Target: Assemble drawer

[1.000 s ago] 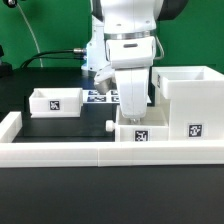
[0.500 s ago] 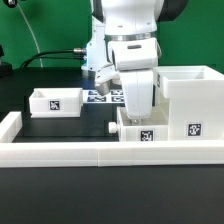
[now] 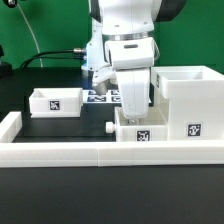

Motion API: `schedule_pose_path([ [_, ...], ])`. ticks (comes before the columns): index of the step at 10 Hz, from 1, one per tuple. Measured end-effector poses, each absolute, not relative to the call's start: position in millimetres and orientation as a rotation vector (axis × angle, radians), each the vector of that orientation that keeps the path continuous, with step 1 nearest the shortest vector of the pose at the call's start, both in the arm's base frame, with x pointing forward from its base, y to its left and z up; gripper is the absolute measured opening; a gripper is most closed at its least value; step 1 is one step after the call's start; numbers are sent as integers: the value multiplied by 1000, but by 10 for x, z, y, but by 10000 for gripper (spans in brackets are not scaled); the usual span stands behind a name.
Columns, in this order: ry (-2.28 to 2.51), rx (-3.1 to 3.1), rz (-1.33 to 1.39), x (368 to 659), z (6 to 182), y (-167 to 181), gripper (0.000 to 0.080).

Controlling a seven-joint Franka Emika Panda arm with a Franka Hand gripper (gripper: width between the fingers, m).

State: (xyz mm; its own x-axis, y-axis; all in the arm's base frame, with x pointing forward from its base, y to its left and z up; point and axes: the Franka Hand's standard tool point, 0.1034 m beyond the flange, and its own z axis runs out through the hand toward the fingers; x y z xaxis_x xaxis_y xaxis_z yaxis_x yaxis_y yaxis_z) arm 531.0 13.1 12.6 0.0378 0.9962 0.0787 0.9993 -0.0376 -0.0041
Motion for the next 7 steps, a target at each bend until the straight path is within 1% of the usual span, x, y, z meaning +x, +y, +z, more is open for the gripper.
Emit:
schedule_pose_path([
  [3, -2165, -2183, -67, 5293, 125, 290, 41],
  [6, -2164, -2184, -68, 5292, 123, 289, 41],
  [7, -2163, -2185, -67, 5291, 127, 286, 281],
])
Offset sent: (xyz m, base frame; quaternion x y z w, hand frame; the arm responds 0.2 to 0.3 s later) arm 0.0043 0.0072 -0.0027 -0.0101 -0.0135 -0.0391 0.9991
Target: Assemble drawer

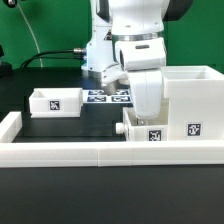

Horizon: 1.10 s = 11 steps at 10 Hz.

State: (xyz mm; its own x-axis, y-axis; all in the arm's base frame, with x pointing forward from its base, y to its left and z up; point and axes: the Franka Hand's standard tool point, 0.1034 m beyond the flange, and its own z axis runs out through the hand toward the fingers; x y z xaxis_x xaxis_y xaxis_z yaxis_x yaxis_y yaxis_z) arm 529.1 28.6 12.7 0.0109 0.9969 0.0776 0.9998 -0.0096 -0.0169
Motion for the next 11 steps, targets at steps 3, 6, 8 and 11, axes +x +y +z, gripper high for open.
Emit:
schedule_pose_path([
  [3, -2153, -2204, -55, 5333, 284, 282, 586],
  [6, -2159, -2213, -21, 5406, 568, 197, 646],
  [8, -2183, -2202, -26, 5427, 615, -54, 649],
  [11, -2184, -2196, -26, 5423, 589, -205, 649],
])
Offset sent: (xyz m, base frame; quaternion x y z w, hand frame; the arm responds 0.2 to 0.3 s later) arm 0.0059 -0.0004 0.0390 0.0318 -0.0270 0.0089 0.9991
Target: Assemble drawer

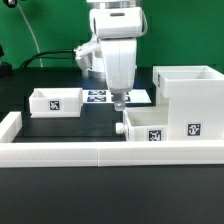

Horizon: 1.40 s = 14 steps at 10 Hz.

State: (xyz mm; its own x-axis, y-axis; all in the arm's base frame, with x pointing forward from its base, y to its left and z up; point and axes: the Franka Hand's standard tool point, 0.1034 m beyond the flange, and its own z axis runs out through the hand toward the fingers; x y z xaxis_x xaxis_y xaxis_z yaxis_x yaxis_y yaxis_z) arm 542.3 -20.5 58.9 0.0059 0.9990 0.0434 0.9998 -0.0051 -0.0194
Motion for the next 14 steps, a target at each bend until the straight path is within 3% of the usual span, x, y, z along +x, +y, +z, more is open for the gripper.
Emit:
schedule_pose_path([
  [8, -2064, -2017, -225, 5324, 250, -676, 649],
  [14, -1942, -2089, -198, 5316, 233, -177, 649],
])
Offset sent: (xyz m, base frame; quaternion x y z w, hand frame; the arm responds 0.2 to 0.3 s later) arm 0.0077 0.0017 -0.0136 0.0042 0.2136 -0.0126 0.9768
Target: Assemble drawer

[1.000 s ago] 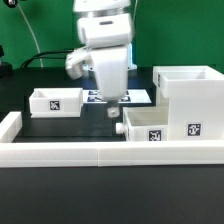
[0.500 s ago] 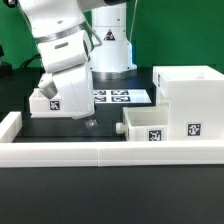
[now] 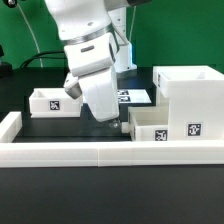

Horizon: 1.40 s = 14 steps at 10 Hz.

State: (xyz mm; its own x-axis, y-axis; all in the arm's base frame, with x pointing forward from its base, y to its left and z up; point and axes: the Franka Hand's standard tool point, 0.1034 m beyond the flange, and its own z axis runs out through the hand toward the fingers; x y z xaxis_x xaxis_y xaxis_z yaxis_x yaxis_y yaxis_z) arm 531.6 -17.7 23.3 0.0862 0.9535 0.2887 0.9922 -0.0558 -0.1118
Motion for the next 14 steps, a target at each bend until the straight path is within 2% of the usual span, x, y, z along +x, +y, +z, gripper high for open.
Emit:
schedule_pose_path([
  [5, -1865, -2129, -174, 5323, 232, 239, 649],
  [9, -1853, -2136, -168, 5307, 221, 210, 649],
  [14, -1818, -2165, -163, 5228, 211, -81, 649],
])
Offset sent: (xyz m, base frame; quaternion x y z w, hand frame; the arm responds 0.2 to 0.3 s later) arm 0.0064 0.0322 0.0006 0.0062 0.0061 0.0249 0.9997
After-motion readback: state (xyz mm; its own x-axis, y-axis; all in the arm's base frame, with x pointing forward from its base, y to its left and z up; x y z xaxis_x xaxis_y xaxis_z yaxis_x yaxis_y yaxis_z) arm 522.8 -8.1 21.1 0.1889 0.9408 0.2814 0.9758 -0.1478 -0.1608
